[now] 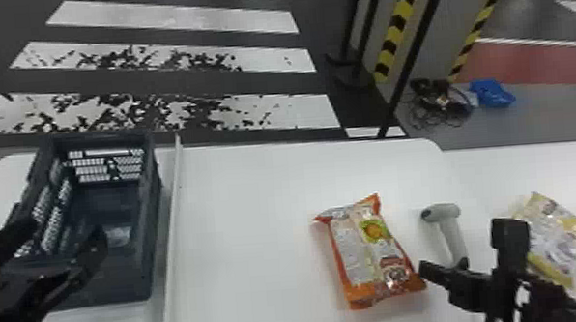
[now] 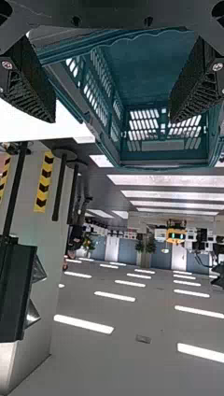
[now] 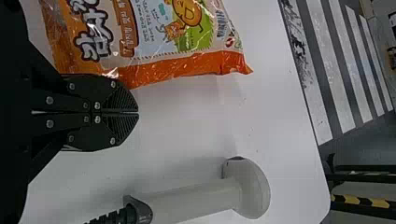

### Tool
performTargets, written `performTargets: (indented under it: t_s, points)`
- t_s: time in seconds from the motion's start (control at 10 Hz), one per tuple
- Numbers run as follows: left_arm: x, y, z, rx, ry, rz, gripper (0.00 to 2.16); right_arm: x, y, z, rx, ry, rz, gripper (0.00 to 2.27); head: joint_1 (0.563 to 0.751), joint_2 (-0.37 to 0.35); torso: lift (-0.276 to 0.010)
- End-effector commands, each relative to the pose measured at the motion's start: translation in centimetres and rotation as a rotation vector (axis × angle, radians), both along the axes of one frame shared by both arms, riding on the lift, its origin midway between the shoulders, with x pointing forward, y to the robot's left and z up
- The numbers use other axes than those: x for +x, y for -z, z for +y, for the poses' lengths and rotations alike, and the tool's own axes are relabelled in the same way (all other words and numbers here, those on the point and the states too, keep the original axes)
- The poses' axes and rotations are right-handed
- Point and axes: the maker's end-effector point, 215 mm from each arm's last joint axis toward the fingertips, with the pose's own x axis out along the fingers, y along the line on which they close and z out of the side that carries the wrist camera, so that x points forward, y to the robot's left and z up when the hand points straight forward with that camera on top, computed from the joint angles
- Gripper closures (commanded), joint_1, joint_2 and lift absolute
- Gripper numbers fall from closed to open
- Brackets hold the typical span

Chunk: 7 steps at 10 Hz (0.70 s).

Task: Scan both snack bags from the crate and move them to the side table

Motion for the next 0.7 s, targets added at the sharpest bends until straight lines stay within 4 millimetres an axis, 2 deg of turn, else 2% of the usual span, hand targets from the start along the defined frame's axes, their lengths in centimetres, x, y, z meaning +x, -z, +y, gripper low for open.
performTargets:
  t_s: [0.0,0.6]
  points:
    - [-0.02,-0.01,0.00,0.001,0.001,0.000,0.10,-0.34,-0.13,0.14,0.001,-0.002,0.008,2.11,0.695,-0.208,-0.099]
    - [0.00,-0.03,-0.18,0.000,0.003,-0.001,0.10,-1.13,0.12,0.64,0.008,-0.002,0.028,2.11,0.695,-0.204,-0.099]
